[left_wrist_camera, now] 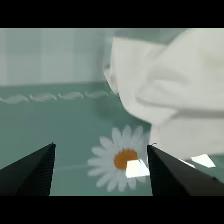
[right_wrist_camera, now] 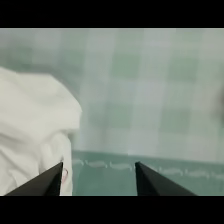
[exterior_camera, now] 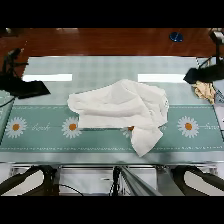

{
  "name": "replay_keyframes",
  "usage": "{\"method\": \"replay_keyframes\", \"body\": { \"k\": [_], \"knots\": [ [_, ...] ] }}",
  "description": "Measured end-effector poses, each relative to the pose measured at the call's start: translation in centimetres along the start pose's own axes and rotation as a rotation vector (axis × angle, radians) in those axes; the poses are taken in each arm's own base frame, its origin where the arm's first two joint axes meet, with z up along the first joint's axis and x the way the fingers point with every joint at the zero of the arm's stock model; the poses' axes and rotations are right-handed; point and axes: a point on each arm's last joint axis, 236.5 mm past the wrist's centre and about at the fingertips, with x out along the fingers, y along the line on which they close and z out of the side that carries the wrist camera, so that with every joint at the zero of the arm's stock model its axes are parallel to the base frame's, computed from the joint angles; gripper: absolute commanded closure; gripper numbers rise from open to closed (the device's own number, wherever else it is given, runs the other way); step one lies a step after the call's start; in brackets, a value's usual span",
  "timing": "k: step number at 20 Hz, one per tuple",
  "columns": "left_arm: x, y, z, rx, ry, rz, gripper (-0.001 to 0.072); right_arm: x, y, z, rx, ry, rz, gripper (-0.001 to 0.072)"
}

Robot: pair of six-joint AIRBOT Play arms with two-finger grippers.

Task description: Fold the shirts.

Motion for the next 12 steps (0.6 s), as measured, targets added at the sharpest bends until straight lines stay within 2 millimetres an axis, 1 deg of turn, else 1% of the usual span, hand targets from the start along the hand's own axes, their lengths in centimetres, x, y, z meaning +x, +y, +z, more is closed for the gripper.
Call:
{"method": "replay_keyframes", "body": {
  "k": [1,2,3,4,6,7,9,12],
  "knots": [
    [1.0,-0.2,-1.8,-0.018,0.054,-0.044,0.0005,0.8,-0.8,-2.3,0.058,0.055,0.031,0.0183],
    [2.0,-0.7,-3.2,-0.035,0.095,-0.09,0.0005,1.4,-1.2,-4.3,0.105,0.094,0.066,0.0183],
    [3.1,-1.2,-4.9,-0.048,0.145,-0.13,0.0005,2.2,-1.1,-6.3,0.153,0.135,0.116,0.0183],
    [4.0,-1.9,-6.3,-0.058,0.185,-0.168,0.0006,2.7,-0.6,-7.8,0.193,0.158,0.169,0.0183],
    [6.1,-2.8,-8.6,-0.074,0.239,-0.205,0.0005,3.7,0.2,-10.1,0.241,0.196,0.243,0.0183],
    [7.0,-3.4,-9.7,-0.078,0.267,-0.221,0.0005,4.1,0.6,-11.0,0.258,0.208,0.272,0.0183],
    [9.1,-4.3,-10.9,-0.083,0.298,-0.223,0.0006,4.6,1.2,-12.3,0.279,0.224,0.308,0.0184],
    [11.8,-5.9,-11.6,-0.085,0.318,-0.234,0.0006,5.0,1.7,-13.2,0.292,0.235,0.338,0.0184]
  ]
}}
